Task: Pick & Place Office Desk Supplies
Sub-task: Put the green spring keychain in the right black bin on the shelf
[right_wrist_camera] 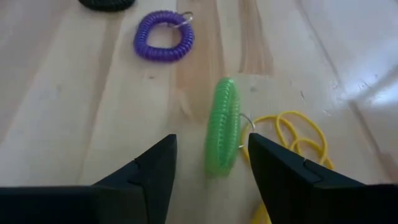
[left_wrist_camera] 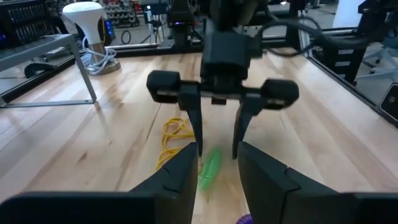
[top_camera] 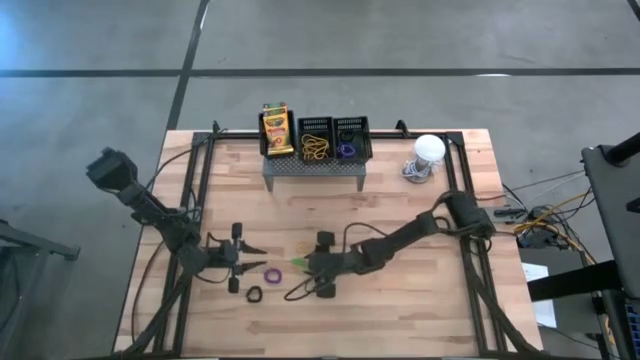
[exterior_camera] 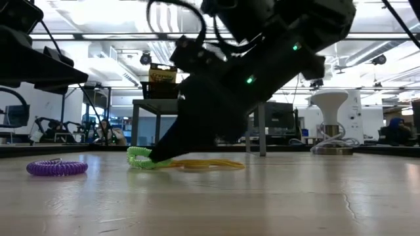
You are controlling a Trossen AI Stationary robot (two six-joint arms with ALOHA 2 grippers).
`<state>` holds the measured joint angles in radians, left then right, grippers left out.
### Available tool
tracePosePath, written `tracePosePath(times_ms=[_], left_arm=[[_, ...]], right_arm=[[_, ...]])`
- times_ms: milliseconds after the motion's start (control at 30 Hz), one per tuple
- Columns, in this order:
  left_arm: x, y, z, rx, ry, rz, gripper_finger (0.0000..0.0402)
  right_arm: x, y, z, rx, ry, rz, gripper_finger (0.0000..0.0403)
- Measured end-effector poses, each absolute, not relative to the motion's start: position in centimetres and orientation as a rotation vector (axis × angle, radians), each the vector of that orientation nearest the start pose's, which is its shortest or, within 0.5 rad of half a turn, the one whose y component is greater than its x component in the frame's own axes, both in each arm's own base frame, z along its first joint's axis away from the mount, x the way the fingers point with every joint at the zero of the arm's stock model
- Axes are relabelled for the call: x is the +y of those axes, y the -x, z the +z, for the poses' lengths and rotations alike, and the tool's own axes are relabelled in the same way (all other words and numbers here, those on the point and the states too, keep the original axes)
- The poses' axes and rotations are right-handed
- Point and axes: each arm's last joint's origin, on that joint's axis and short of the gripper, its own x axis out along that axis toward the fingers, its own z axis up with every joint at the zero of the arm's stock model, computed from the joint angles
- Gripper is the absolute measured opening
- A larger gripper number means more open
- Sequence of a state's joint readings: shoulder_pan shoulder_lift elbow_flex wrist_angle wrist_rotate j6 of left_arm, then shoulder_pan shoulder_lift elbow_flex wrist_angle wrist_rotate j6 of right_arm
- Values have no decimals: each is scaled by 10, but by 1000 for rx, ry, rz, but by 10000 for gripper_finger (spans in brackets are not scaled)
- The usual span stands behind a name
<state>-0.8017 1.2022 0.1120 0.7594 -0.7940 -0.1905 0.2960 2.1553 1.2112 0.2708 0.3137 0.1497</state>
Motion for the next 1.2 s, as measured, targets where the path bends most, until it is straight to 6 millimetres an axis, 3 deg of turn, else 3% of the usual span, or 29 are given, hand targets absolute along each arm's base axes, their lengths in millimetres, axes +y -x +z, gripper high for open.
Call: tracePosePath(times_ms=[200, 400, 500, 700, 800, 933, 1033, 1200], left_arm=[[-111, -136, 132, 229, -47, 18, 119], [-111, -136, 132, 229, -47, 19, 119], [-111, -136, 132, 230, -47, 18, 119], [-111, -136, 132, 230, -47, 18, 119], [-111, -136, 132, 230, -32, 20, 119], [-111, -136, 131, 233, -25, 22, 119], [-111, -136, 131, 233, -24, 22, 119], [-110, -136, 131, 236, -27, 22, 119]], right_arm=[[121, -430, 92, 653, 111, -120, 147], [121, -438, 105, 740, 189, -197, 52], [122, -440, 131, 755, 226, -228, 23], [113, -437, 217, 690, 357, -362, 34], [86, -428, 265, 628, 356, -456, 34], [24, -404, 313, 604, 196, -611, 34], [-28, -380, 327, 673, 18, -688, 34], [-98, -350, 324, 809, -247, -747, 34]])
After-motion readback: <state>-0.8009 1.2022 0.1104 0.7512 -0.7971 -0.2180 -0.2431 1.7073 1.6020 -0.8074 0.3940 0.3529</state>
